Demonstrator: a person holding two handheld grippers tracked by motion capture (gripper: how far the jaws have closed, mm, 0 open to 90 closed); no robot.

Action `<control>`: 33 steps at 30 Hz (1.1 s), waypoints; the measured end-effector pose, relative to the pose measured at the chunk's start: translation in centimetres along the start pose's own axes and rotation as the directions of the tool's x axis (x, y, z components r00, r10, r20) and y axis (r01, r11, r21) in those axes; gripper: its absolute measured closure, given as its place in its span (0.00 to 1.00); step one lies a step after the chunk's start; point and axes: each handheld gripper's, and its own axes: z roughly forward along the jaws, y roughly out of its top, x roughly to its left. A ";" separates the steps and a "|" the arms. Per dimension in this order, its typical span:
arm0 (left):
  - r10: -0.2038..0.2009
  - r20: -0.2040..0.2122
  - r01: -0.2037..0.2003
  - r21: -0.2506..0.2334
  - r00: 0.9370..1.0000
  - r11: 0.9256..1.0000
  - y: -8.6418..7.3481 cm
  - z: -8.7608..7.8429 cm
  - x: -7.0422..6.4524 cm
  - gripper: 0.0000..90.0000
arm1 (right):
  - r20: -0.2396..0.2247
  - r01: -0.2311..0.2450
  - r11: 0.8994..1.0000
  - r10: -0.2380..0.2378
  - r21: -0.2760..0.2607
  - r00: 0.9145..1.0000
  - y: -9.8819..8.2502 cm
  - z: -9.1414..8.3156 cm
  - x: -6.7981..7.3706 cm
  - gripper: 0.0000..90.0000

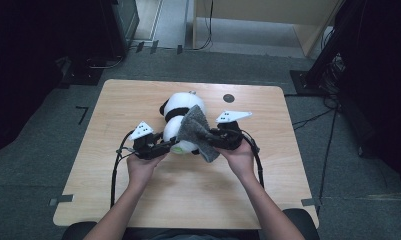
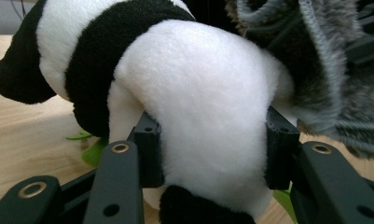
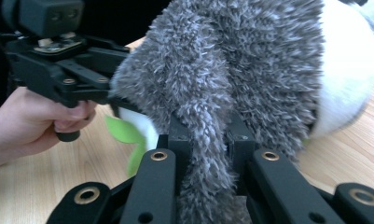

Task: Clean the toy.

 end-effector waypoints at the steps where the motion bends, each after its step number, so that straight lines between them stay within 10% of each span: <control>1: -0.002 0.000 0.002 0.001 1.000 1.000 0.0 0.0 0.1 0.58 | -0.003 0.014 1.000 -0.014 0.001 1.000 0.0 0.2 0.4 0.87; 19: -0.076 -0.023 0.076 -0.018 0.997 0.997 0.3 -0.8 1.5 0.58 | -0.076 0.147 0.986 -0.141 0.075 0.987 -1.6 4.0 3.3 0.87; 33: -0.086 -0.055 0.085 -0.030 0.995 0.996 0.6 -1.7 2.9 0.57 | -0.077 0.202 0.973 -0.195 0.107 0.978 -4.1 5.4 1.3 0.86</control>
